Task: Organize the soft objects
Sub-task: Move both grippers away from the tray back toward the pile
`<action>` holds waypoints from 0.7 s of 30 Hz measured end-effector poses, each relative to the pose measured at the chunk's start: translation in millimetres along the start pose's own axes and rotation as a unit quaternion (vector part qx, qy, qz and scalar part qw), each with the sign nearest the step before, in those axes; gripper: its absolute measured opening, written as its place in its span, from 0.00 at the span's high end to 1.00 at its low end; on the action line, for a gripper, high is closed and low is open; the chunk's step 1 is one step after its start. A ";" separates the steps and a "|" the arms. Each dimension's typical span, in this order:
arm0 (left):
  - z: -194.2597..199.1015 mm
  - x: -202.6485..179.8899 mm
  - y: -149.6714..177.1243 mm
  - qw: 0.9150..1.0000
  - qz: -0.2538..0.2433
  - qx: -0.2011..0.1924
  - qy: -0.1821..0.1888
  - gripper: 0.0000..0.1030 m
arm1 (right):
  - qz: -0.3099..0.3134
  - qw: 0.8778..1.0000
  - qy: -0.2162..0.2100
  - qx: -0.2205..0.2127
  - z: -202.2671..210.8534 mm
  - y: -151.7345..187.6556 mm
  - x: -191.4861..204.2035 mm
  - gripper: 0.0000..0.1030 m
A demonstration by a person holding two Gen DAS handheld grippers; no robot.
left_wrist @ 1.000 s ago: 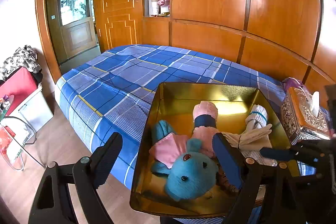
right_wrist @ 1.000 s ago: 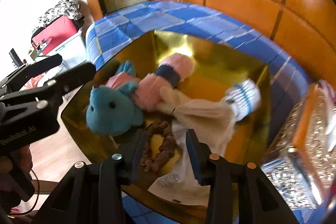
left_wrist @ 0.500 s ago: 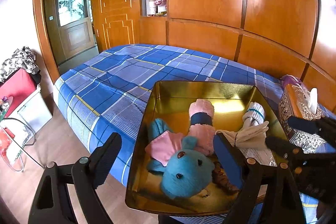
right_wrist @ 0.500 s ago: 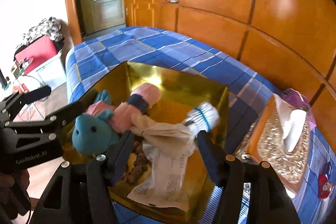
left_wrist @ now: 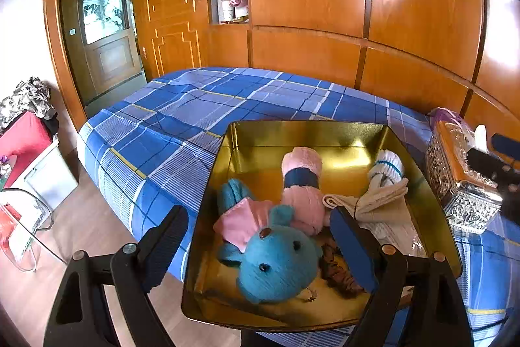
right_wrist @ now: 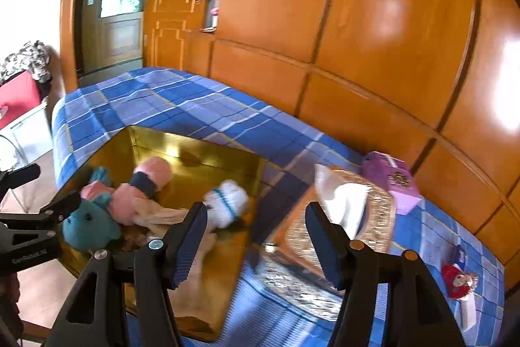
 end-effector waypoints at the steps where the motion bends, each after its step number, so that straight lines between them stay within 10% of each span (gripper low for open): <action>1: 0.3 -1.5 0.5 1.000 -0.001 0.000 0.001 0.13 | -0.004 1.000 0.003 -0.001 2.2 0.7 -5.5 0.38; 14: 16.2 -41.6 -21.6 0.998 -0.038 -0.023 0.044 0.13 | -0.074 0.991 0.107 0.026 16.4 49.9 -145.3 0.38; 21: 26.6 -85.7 -45.7 0.992 -0.071 -0.046 0.092 0.13 | -0.185 0.960 0.192 0.083 35.7 114.0 -275.6 0.38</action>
Point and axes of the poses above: each gripper's, at about its wrist camera, not at the fingertips, and z roughly against the way its jaws point, x to its left, y to its underside, the point moved 7 cm from there along -z, roughly the way its jaws point, and after that the axes turned 9 degrees about -x, right-handed, at the moved point
